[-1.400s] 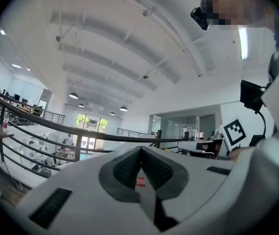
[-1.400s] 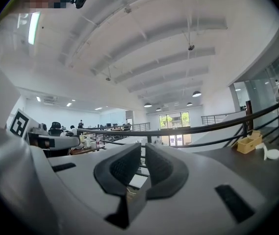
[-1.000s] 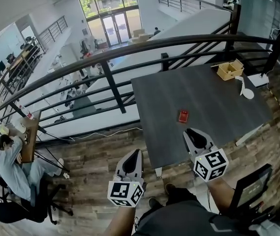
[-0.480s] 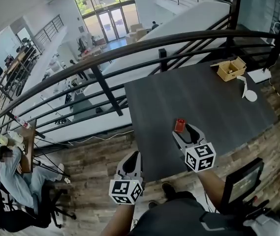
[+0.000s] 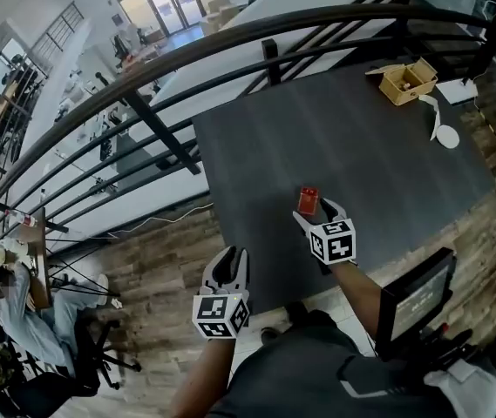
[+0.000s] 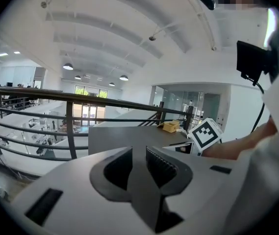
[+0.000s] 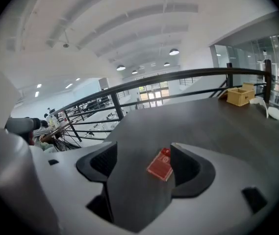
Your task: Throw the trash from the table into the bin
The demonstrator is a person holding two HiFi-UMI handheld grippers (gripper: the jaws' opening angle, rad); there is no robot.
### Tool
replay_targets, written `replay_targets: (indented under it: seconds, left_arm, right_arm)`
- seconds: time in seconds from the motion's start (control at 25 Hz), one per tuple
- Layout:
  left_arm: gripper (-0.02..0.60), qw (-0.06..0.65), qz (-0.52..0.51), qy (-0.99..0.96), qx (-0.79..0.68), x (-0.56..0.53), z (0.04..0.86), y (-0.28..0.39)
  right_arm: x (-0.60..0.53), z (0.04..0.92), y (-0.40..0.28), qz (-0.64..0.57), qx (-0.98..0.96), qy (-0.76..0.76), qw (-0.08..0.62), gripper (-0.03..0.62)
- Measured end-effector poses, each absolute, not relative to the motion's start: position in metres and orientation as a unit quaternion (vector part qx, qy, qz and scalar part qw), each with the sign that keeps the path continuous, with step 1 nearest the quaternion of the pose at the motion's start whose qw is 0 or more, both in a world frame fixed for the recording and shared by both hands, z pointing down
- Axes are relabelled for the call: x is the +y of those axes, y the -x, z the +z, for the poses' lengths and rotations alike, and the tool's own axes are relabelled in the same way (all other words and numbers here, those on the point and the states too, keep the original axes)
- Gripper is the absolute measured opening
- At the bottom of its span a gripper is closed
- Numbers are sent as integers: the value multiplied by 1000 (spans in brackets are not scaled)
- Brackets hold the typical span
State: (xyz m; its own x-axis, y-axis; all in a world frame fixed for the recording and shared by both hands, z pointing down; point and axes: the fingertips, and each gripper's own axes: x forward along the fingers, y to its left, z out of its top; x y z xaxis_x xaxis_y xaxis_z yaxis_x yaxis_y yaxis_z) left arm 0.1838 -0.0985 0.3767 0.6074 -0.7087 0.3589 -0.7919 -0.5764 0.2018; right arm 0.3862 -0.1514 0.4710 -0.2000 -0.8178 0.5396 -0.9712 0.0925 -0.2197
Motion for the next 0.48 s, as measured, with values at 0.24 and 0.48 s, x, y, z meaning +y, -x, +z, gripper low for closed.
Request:
replay_targets:
  seconds: [0.24,0.48]
  left_arm:
    - [97,199,155,-855,-452,-118,417,-183]
    - [97,214,157,-851,-453,-132,432,-189]
  right_arm:
    - [-175,537,-407,318,-675,-635,198,360]
    - [-191,565,-410,337,-648,-646,221,360]
